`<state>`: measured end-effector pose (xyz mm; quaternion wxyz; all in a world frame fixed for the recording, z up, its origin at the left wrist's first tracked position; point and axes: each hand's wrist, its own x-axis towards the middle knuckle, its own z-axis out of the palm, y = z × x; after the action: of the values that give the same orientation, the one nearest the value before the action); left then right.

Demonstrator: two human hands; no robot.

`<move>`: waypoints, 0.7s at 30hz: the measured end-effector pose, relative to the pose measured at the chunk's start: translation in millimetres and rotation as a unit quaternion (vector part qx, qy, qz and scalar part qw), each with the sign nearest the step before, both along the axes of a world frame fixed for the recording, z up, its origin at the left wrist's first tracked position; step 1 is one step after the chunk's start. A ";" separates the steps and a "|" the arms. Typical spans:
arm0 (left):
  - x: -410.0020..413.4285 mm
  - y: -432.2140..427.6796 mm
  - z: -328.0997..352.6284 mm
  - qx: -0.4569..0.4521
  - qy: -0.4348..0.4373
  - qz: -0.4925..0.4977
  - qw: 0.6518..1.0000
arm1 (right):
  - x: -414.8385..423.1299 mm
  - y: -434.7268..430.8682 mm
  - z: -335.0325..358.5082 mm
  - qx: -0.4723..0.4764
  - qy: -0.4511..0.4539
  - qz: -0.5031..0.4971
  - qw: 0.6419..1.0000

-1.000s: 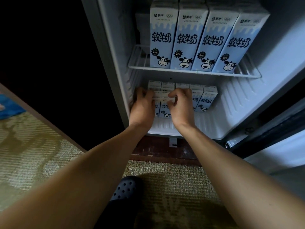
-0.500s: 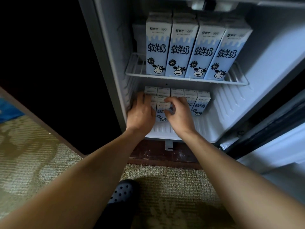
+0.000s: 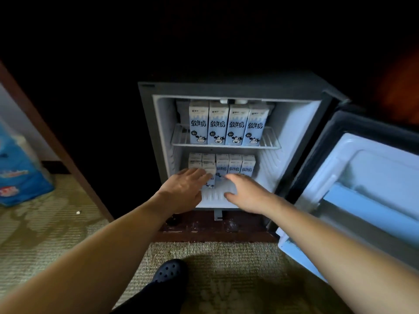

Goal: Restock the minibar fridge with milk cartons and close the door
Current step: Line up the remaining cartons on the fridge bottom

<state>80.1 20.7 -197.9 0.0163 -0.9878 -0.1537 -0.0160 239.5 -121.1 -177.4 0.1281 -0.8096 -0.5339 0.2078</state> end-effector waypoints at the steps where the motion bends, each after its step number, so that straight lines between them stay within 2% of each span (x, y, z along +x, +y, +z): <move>1: -3.0 -7.4 10.3 0.013 -0.005 -0.012 1.000 | -1.2 -10.6 11.1 -0.011 -0.005 0.003 1.000; 6: -8.4 -55.3 58.1 0.038 -0.042 -0.052 0.997 | -14.4 -75.3 72.3 0.022 -0.029 -0.014 0.999; 11: -2.9 -118.1 108.2 0.005 -0.049 -0.079 0.996 | -35.0 -159.9 125.7 0.060 -0.070 -0.019 0.996; 17: 14.0 -205.5 154.2 -0.028 -0.081 -0.158 0.984 | -44.0 -271.9 163.0 0.139 -0.081 -0.140 0.977; 21: 30.2 -261.7 171.5 -0.086 -0.087 -0.200 0.972 | -52.8 -353.6 163.3 0.119 -0.159 -0.209 0.958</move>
<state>110.2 -241.1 -26.3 -0.0862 -0.9910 0.0452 -0.0919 186.7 -474.7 -14.1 0.1780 -0.9044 -0.3874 -0.0201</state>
